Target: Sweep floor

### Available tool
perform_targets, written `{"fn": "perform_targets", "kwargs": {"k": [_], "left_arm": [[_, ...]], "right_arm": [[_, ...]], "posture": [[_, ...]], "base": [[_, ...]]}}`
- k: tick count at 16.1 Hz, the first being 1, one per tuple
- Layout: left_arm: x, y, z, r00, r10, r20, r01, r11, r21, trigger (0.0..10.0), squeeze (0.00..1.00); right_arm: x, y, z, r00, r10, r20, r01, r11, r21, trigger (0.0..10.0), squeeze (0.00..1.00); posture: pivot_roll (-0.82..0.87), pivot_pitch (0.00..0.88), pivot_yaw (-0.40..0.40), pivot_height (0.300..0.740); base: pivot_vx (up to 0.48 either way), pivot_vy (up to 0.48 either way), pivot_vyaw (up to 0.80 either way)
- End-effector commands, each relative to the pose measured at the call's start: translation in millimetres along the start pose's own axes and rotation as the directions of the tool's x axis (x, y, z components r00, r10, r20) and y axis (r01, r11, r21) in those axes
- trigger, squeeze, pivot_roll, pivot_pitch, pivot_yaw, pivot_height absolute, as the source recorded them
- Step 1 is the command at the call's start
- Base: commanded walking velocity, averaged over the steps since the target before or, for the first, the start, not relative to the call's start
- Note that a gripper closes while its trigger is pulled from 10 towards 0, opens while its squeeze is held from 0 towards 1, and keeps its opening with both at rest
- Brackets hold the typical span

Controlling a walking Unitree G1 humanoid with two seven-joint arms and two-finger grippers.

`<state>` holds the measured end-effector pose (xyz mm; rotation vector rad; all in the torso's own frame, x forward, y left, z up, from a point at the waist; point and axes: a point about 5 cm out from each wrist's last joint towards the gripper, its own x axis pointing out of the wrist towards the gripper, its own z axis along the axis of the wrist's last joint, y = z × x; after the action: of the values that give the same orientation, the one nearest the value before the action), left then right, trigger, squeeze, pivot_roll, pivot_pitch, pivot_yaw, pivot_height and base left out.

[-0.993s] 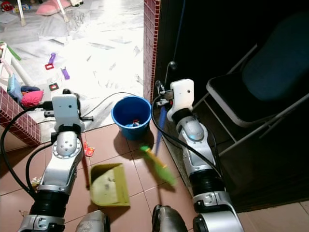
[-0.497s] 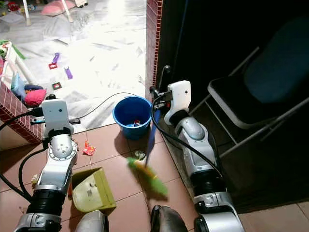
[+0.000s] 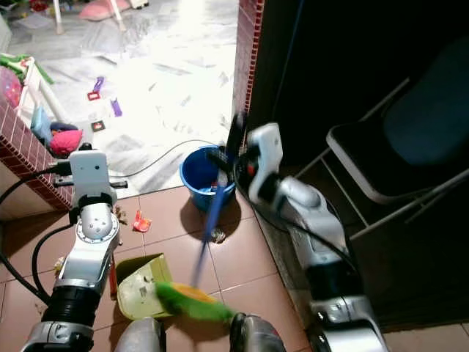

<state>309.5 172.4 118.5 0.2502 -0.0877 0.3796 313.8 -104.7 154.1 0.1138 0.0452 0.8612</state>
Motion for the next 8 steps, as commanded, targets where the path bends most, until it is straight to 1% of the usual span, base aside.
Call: {"fn": "perform_targets", "kwargs": {"k": [1,2,3,4,5,6,7,8], "left_arm": [[4.7,0.9,9.9,0.998,0.003,0.056,-0.004,1.0,0.021,10.0,0.0],[3.8,1.0,7.9,0.999,0.0,0.05,-0.001,1.0,0.026,10.0,0.0],[3.4,0.5,7.1,0.999,-0.004,0.044,0.003,1.0,0.025,10.0,0.0],[3.1,-1.0,7.2,0.999,-0.014,0.041,0.014,1.0,0.022,10.0,0.0],[3.1,-2.7,8.3,0.999,-0.028,0.041,0.028,0.999,0.017,10.0,0.0],[3.6,-3.8,8.6,0.998,-0.039,0.04,0.038,0.999,0.012,10.0,0.0],[4.0,-5.8,8.7,0.997,-0.065,0.033,0.065,0.998,-0.009,10.0,0.0],[4.3,-5.8,8.7,0.997,-0.068,0.034,0.068,0.998,-0.011,10.0,0.0]], "right_arm": [[-1.8,-3.1,6.4,0.999,-0.041,0.032,0.043,0.996,-0.076,10.0,0.0],[-1.6,-9.2,17.2,0.99,-0.105,0.095,0.114,0.988,-0.1,10.0,0.0],[-0.7,-10.5,24.3,0.985,-0.12,0.124,0.133,0.985,-0.108,10.0,0.0],[1.0,-9.5,28.8,0.987,-0.106,0.124,0.117,0.99,-0.081,10.0,0.0],[1.0,-5.7,31.4,0.993,-0.053,0.102,0.062,0.994,-0.087,10.0,0.0],[-0.1,-3.5,30.0,0.997,-0.015,0.072,0.022,0.994,-0.111,10.0,0.0],[-5.7,0.4,17.6,0.997,0.069,-0.025,-0.072,0.986,-0.15,10.0,0.0],[-10.2,1.4,12.2,0.992,0.108,-0.066,-0.118,0.978,-0.173,10.0,0.0]], "posture": [[-0.03,0.073,-0.018,0.74],[-0.03,0.076,-0.015,0.74],[-0.03,0.076,-0.015,0.74],[-0.03,0.075,-0.013,0.74],[-0.03,0.075,-0.013,0.74],[-0.03,0.072,-0.012,0.74],[-0.03,0.07,-0.012,0.74],[-0.03,0.07,-0.012,0.74]], "base": [[0.0,0.0,0.0],[0.0,0.0,0.0],[0.0,0.0,0.0],[0.0,0.0,0.0],[0.0,0.0,0.0],[0.0,0.0,0.0],[0.0,0.0,0.0],[0.0,0.0,0.0]]}}
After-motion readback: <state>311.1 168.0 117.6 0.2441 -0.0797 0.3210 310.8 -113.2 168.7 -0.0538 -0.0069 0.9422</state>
